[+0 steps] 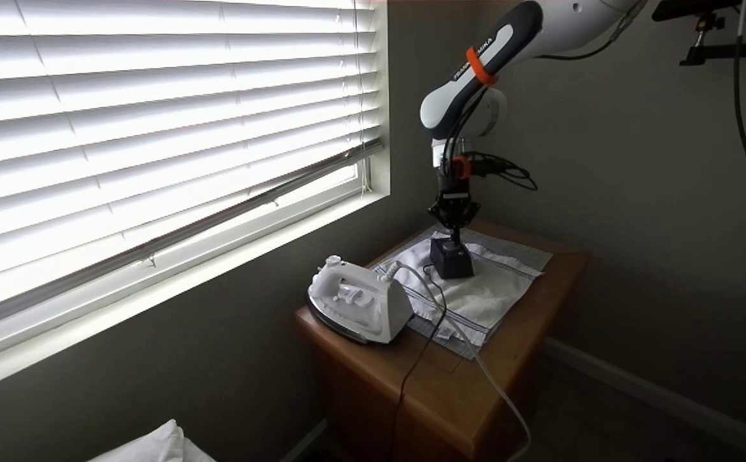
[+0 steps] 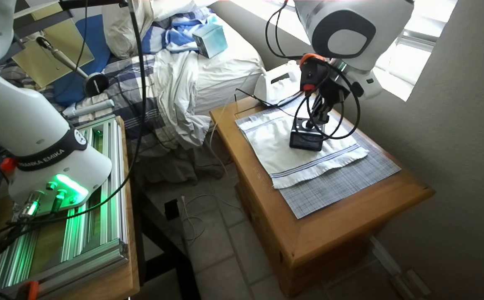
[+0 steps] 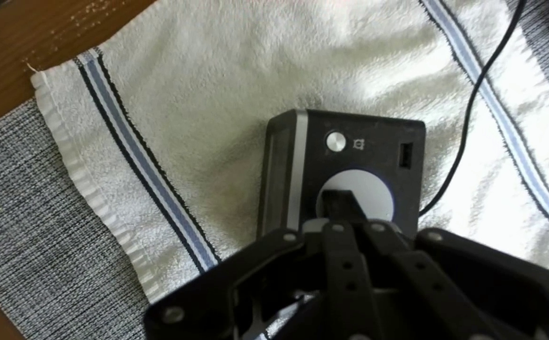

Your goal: Turn on the alarm clock

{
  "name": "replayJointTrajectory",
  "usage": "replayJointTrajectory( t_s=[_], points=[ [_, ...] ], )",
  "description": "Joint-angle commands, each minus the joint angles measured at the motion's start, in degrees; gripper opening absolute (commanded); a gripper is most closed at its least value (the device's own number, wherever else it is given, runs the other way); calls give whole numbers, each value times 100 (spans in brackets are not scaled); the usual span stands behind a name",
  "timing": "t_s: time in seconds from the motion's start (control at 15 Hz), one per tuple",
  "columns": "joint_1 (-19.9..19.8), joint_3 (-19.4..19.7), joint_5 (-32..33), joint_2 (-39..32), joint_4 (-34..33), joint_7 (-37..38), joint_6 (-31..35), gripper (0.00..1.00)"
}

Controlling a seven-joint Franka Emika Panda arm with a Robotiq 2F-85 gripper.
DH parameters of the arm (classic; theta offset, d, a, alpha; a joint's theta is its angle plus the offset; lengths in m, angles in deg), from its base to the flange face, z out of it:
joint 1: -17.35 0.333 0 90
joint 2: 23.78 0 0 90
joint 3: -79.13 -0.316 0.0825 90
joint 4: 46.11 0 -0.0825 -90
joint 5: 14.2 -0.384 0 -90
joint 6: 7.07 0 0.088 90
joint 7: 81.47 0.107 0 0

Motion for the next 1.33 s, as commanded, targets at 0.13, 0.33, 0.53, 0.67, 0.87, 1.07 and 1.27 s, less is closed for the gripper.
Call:
replayJointTrajectory(
  t_s=[0.13,0.33,0.53,0.67,0.87,1.07,1.27],
  points=[
    [-17,21,5,-215,-216,-73,-453,0],
    [11,16,15,-210,-223,-80,-585,0],
    [28,1,-23,-179,-193,-83,-505,0],
    [26,-18,-34,-163,-184,-106,-510,0],
    [33,-10,-36,-119,-136,-95,-454,0],
    [-5,-12,-101,111,79,-143,-196,0],
    [-13,-28,-138,459,419,-224,237,0]
  ],
)
